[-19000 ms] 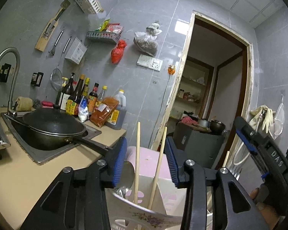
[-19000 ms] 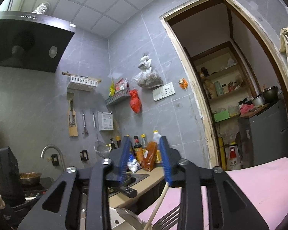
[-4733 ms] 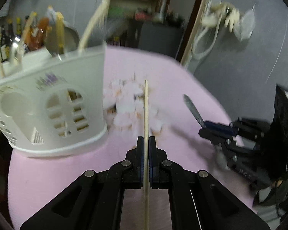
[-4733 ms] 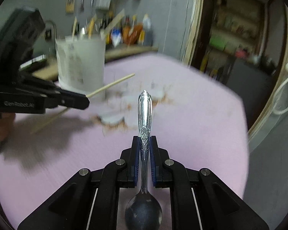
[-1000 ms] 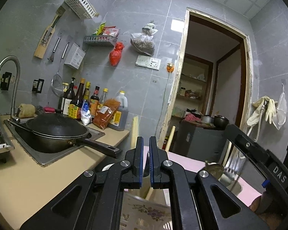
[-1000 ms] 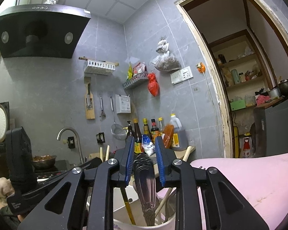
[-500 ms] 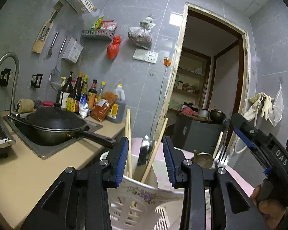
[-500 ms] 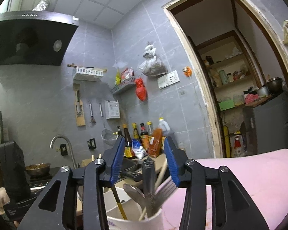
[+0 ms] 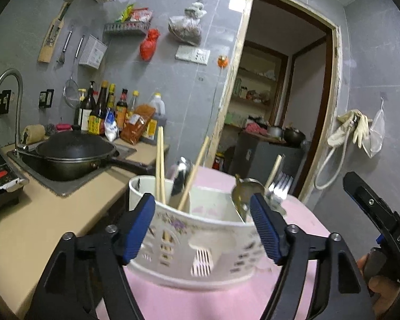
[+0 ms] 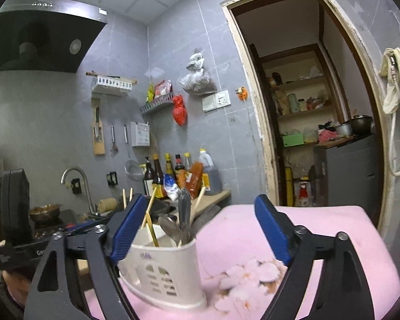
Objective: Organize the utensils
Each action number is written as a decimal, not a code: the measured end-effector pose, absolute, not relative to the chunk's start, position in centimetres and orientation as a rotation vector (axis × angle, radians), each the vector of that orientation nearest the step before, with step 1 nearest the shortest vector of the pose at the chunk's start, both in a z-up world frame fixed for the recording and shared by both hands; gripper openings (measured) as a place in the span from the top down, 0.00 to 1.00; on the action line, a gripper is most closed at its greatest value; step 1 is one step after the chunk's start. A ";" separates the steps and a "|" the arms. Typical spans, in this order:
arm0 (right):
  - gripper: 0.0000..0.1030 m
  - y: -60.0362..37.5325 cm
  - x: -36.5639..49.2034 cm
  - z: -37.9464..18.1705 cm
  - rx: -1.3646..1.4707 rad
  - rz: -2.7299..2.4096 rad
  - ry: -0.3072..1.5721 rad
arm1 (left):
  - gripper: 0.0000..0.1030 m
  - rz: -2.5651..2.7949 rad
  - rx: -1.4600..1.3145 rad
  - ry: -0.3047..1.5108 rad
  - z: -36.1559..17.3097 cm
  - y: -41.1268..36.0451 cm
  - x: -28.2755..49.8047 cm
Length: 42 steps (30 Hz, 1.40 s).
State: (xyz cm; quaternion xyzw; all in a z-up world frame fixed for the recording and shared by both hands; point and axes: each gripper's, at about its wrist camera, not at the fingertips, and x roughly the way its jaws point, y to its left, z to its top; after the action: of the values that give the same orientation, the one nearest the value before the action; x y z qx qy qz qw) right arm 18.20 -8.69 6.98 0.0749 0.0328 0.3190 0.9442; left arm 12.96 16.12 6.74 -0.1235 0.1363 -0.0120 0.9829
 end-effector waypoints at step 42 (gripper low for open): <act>0.00 -15.2 5.2 4.0 0.016 0.199 0.215 | 0.08 0.086 -0.043 0.257 4.0 9.4 1.9</act>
State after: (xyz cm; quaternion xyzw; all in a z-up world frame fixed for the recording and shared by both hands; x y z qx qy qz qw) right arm 5.16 -15.21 3.95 0.0079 0.1070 0.0989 0.9893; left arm 1.86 9.44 4.03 -0.0216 0.1282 0.0428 0.9906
